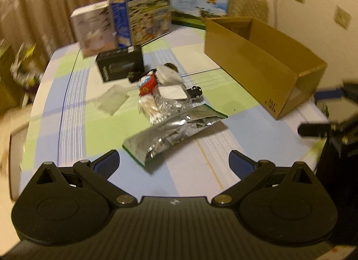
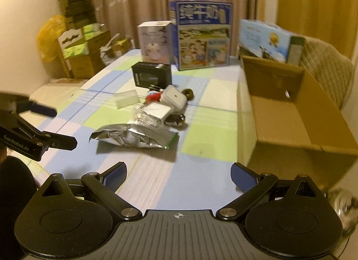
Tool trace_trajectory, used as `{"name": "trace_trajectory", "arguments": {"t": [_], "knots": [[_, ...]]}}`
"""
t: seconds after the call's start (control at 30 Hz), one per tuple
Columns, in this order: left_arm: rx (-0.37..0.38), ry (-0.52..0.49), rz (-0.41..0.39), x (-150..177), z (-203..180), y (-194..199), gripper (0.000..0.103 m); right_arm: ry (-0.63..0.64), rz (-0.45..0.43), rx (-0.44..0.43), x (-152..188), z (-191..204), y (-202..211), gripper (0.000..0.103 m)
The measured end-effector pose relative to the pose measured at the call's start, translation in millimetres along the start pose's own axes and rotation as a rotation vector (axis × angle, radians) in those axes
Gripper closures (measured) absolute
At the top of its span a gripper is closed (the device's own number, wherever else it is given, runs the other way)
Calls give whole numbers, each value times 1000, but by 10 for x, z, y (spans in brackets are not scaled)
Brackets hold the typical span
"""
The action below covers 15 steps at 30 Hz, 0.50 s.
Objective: Organize objects
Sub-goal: 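Grasp the silver foil bag with the left gripper while the right gripper grasps the boxed white pad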
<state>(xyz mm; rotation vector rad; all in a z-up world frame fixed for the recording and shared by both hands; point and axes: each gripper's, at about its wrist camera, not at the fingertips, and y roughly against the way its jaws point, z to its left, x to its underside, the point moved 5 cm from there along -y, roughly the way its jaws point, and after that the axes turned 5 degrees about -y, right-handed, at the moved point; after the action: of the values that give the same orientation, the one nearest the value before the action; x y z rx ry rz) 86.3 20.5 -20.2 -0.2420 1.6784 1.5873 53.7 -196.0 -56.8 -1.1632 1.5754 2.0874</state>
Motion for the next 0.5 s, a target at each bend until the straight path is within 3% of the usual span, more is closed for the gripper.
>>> {"name": "trace_trajectory", "arguments": {"t": [0.27,0.4,0.5], "knots": [[49,-298,38,-176,9,-366,11,181,52,-16,-110,90,-460,22],[99,-410,68,-217,-22,-660,18,195,94,-26,-120,65,-726,25],[130,-458,107,-216,-10,-918,35,192,107,-34,-158,37,-898,25]]}}
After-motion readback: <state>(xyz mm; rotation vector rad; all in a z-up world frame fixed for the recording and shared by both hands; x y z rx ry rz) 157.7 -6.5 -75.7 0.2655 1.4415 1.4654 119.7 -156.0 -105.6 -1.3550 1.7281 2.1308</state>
